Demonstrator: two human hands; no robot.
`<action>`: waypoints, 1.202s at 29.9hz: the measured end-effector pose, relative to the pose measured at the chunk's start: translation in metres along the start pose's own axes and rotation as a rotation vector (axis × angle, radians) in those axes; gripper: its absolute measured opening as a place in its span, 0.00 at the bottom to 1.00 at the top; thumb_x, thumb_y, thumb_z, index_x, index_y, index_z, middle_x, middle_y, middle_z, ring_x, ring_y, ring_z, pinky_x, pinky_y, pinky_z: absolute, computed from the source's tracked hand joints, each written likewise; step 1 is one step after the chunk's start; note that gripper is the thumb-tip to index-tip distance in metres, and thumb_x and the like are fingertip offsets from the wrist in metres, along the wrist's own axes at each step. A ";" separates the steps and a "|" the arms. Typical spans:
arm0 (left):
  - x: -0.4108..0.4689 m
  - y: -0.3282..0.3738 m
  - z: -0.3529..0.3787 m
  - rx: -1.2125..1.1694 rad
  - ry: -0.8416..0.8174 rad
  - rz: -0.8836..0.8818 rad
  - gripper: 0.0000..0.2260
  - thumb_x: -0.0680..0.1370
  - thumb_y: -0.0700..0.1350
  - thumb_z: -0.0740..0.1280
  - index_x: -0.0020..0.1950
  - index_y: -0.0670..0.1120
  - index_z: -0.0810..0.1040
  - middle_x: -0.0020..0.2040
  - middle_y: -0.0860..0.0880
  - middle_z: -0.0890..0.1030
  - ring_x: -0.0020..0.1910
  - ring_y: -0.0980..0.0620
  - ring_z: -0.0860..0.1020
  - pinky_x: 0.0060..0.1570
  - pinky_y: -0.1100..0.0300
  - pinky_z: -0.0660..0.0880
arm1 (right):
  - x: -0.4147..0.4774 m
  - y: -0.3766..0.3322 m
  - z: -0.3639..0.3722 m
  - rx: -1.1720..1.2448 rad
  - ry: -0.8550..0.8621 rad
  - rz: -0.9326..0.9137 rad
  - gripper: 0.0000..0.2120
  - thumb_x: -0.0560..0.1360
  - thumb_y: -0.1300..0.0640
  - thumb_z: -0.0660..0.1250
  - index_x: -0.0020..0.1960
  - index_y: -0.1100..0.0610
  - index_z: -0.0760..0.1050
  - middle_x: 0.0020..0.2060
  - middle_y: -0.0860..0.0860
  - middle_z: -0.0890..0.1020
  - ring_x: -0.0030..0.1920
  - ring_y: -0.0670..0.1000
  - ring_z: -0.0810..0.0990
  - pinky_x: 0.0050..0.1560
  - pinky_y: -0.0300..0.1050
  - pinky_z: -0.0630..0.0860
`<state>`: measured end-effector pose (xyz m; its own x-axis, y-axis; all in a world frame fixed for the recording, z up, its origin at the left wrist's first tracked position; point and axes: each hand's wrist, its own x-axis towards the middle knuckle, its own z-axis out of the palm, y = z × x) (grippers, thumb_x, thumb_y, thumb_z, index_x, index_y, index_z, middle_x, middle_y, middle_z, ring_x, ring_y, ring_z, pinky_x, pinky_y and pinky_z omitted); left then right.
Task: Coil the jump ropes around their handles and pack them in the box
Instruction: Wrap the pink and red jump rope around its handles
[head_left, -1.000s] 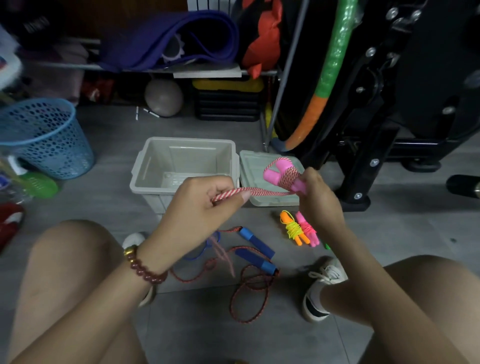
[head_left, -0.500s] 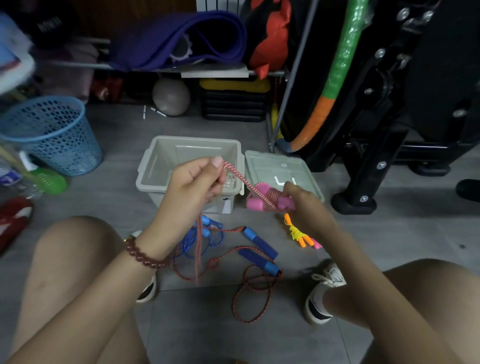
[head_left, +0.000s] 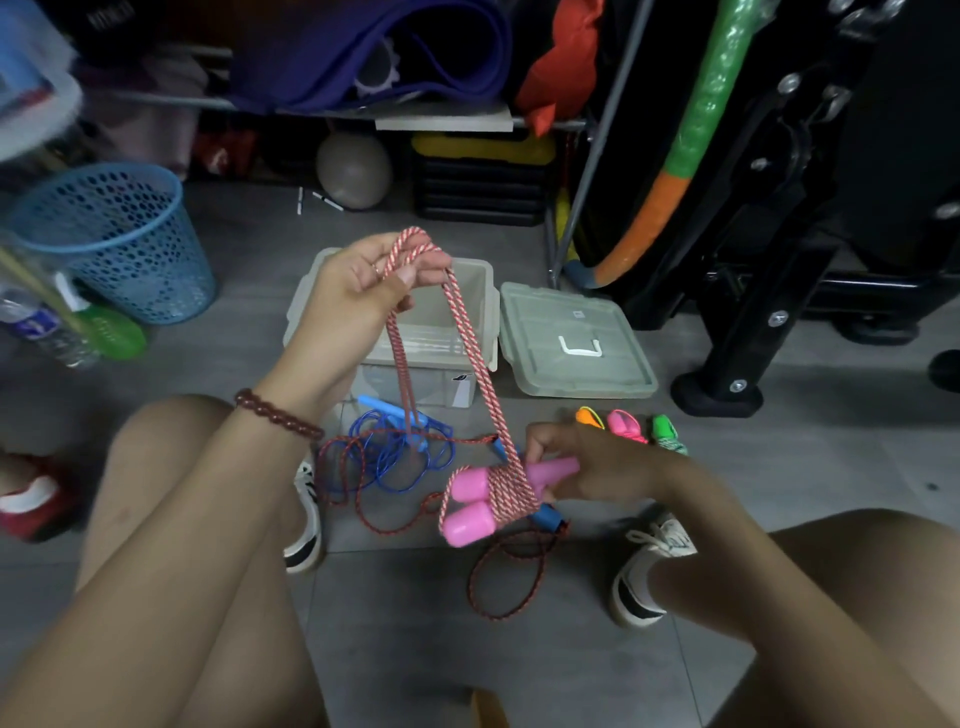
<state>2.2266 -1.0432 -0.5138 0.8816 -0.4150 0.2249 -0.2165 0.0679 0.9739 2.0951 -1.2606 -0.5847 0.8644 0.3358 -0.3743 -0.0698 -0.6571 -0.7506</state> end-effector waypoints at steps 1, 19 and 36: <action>0.003 -0.003 -0.001 -0.005 0.017 -0.004 0.13 0.79 0.31 0.57 0.55 0.47 0.73 0.43 0.59 0.84 0.46 0.61 0.81 0.41 0.69 0.71 | -0.002 -0.004 0.000 0.063 -0.026 -0.030 0.11 0.70 0.67 0.71 0.49 0.58 0.73 0.46 0.49 0.78 0.48 0.48 0.77 0.51 0.47 0.74; -0.022 -0.002 0.020 0.087 -0.251 -0.293 0.10 0.80 0.43 0.59 0.48 0.47 0.81 0.45 0.50 0.83 0.42 0.58 0.79 0.42 0.67 0.75 | -0.030 -0.042 -0.021 0.599 0.310 -0.256 0.11 0.71 0.76 0.66 0.47 0.65 0.67 0.40 0.56 0.77 0.36 0.41 0.78 0.34 0.32 0.73; -0.028 0.003 0.014 -0.128 -0.388 -0.433 0.13 0.69 0.40 0.68 0.53 0.42 0.79 0.45 0.50 0.83 0.43 0.55 0.82 0.38 0.64 0.78 | -0.032 -0.032 -0.024 0.369 0.403 -0.348 0.11 0.69 0.68 0.69 0.46 0.66 0.68 0.44 0.62 0.75 0.42 0.44 0.77 0.40 0.35 0.74</action>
<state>2.1952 -1.0435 -0.5174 0.6557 -0.7288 -0.1973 0.2021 -0.0825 0.9759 2.0819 -1.2666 -0.5361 0.9816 0.1601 0.1043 0.1434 -0.2564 -0.9559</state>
